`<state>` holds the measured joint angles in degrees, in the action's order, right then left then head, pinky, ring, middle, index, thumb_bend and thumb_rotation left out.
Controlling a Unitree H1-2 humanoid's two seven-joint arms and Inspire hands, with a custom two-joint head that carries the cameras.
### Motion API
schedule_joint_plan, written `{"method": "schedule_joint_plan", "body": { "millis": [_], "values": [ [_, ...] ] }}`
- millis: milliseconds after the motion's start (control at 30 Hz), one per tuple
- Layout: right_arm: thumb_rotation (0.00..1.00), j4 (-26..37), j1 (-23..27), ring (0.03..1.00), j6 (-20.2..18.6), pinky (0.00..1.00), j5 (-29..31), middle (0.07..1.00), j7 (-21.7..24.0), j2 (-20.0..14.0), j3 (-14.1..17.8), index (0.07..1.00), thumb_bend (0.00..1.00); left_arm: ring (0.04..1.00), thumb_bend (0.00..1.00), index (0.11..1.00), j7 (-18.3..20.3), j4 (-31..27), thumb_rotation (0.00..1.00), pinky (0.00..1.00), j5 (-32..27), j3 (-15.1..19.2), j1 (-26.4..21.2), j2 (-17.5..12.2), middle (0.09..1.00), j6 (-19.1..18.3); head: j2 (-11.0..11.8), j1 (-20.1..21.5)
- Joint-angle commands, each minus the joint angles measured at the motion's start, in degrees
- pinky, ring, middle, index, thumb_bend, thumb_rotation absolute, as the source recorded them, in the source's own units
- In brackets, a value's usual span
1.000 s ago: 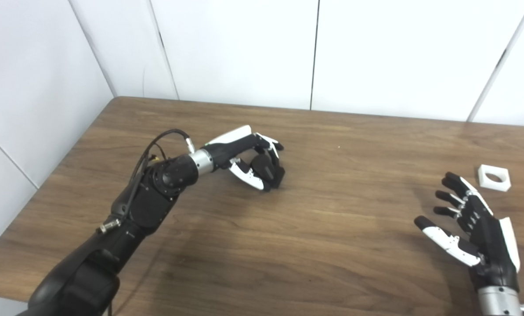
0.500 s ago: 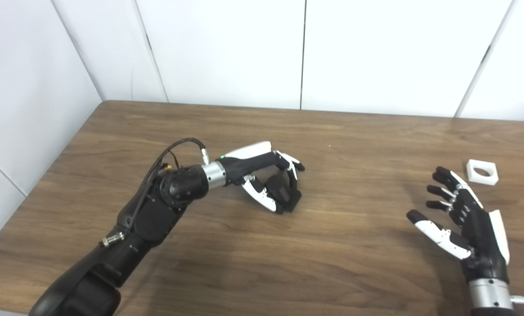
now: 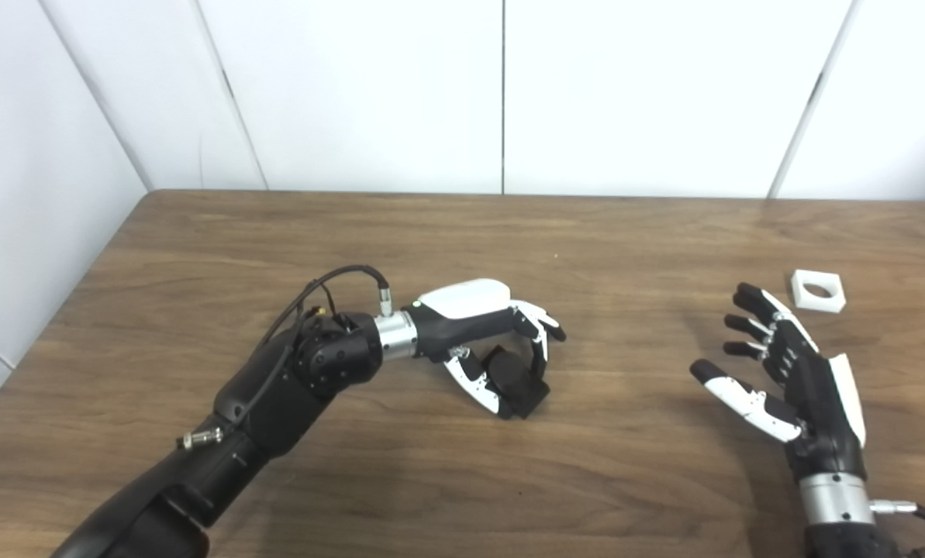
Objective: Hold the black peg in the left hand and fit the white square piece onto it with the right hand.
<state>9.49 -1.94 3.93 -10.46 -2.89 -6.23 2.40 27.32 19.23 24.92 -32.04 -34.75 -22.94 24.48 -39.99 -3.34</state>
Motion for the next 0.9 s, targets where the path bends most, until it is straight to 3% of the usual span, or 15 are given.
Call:
{"method": "schedule_joint_plan", "body": {
  "millis": [0, 333, 400, 500, 867],
  "values": [
    [0.38, 2.17, 1.52, 0.79, 1.07, 0.66, -0.54, 0.852, -0.62, 0.36, -0.09, 0.845, 0.73, 0.906, 0.52, 0.494, 4.13, 2.85, 0.08, 0.86, 6.18, -5.9, 2.29, 0.81, 0.864, 1.58, -0.05, 0.01],
    [0.38, 2.57, 1.66, 0.802, 0.33, 0.67, 0.03, 0.861, -0.4, 0.29, 0.08, 0.851, 0.73, 0.914, 0.52, 0.497, 3.99, 3.18, 0.07, 0.88, 7.72, -9.53, 1.53, 0.46, 0.872, 1.08, -0.69, 0.19],
    [0.38, 2.53, 1.73, 0.801, 0.4, 0.67, 0.27, 0.859, -0.42, 0.3, 0.2, 0.85, 0.73, 0.912, 0.79, 0.593, 4.01, 3.17, 0.12, 0.87, 7.7, -9.64, 1.34, 0.43, 0.873, 0.86, -0.72, 0.18],
    [0.37, 2.46, 1.81, 0.802, 0.31, 0.67, 0.97, 0.859, -0.29, 0.4, 0.35, 0.846, 0.73, 0.911, 0.9, 0.641, 3.96, 3.48, 0.16, 0.87, 7.74, -9.76, 0.93, 0.33, 0.875, 0.91, -0.8, 0.06],
    [0.38, 2.81, 2.13, 0.801, -0.01, 0.66, 1.05, 0.858, -0.32, 0.17, 0.4, 0.843, 0.74, 0.914, 0.92, 0.665, 3.56, 3.41, 0.16, 0.85, 8.17, -9.62, 0.63, -0.27, 0.879, 0.35, -1.07, 0.16]
  ]
}}
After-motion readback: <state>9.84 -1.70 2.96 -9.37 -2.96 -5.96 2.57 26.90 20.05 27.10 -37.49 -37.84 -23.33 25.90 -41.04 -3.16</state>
